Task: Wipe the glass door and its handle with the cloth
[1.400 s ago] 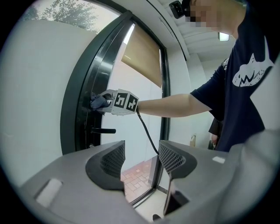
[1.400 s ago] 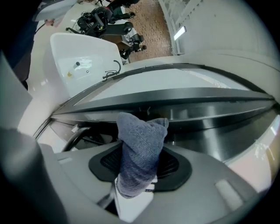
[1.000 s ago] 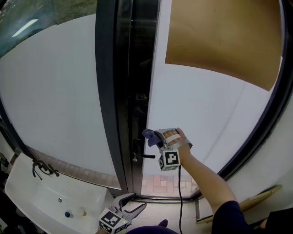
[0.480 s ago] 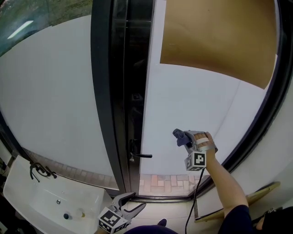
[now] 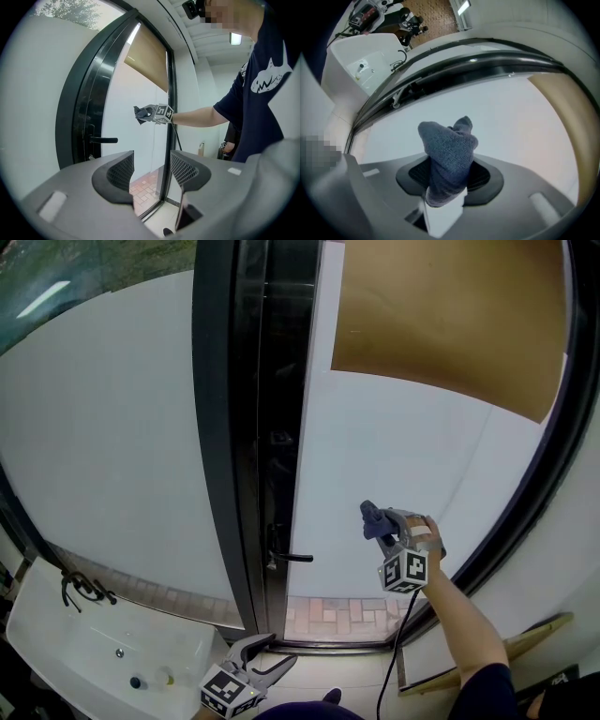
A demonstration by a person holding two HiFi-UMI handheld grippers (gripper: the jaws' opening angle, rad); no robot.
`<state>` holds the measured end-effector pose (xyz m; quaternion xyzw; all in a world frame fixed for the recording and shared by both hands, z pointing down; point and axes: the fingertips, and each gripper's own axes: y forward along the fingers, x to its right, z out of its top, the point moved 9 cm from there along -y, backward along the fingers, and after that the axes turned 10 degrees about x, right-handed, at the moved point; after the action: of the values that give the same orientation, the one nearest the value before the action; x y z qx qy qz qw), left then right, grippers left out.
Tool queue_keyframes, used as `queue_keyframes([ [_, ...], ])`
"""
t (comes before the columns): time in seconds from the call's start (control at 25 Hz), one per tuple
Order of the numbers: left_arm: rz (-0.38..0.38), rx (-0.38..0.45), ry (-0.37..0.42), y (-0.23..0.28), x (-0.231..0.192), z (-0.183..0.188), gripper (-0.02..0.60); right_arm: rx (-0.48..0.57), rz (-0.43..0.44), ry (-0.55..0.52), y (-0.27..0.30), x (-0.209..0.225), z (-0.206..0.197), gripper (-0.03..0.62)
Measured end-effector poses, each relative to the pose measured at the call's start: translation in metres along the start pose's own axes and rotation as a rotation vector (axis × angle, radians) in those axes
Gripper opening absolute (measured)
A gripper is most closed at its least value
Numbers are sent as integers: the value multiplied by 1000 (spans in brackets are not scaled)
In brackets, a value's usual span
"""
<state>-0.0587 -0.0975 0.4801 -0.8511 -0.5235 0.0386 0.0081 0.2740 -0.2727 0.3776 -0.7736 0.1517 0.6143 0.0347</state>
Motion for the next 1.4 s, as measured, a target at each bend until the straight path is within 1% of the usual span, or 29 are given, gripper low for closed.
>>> queue_keyframes([
  [0.16, 15, -2, 0, -3, 1, -1, 241, 121, 38, -65, 31, -10, 67, 169],
  [0.28, 23, 3, 1, -6, 3, 3, 241, 184, 59, -91, 61, -19, 106, 169],
  [0.44, 46, 11, -7, -10, 4, 8, 241, 208, 111, -124, 96, -35, 131, 169],
  [0.56, 73, 4, -15, -15, 2, 5, 241, 194, 119, -154, 108, -43, 135, 169],
  [0.64, 85, -2, -12, -18, -1, 0, 241, 179, 112, -162, 107, -46, 129, 169],
  [0.76, 83, -9, -16, -19, -2, -4, 241, 149, 113, -190, 101, -50, 113, 167],
  [0.96, 45, -8, -22, -9, 0, -3, 241, 63, 139, -227, 79, -57, 62, 167],
  [1.16, 15, -6, -13, 2, 3, -3, 241, -18, 113, -191, 44, -44, 13, 167],
  [1.4, -16, -8, -14, 5, 8, -1, 241, -159, 84, -141, 9, -34, -48, 167],
])
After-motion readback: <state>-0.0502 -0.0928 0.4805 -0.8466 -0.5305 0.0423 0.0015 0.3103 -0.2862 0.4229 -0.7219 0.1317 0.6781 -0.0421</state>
